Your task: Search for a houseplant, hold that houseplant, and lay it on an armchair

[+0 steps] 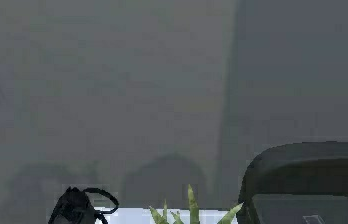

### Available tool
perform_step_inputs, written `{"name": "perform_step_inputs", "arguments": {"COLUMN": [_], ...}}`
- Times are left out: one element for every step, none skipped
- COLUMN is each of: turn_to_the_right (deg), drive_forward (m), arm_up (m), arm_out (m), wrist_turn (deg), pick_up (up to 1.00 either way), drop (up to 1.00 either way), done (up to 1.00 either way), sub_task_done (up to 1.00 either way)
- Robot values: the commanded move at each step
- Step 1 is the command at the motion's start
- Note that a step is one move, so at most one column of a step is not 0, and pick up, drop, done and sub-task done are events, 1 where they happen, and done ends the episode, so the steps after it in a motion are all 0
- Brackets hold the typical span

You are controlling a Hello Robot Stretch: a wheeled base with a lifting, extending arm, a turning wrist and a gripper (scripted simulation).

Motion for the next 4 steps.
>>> {"name": "perform_step_inputs", "arguments": {"turn_to_the_right": [0.0,-45.0,-45.0,45.0], "drive_forward": [0.45,0.00,0.00,0.00], "arm_up": [0.00,0.00,0.00,0.00], "arm_out": [0.00,0.00,0.00,0.00], "wrist_turn": [0.0,0.0,0.0,0.0], "pick_up": [0.00,0.00,0.00,0.00], "drop": [0.00,0.00,0.00,0.00], "done": [0.00,0.00,0.00,0.00], "sub_task_done": [0.00,0.00,0.00,0.00]}}
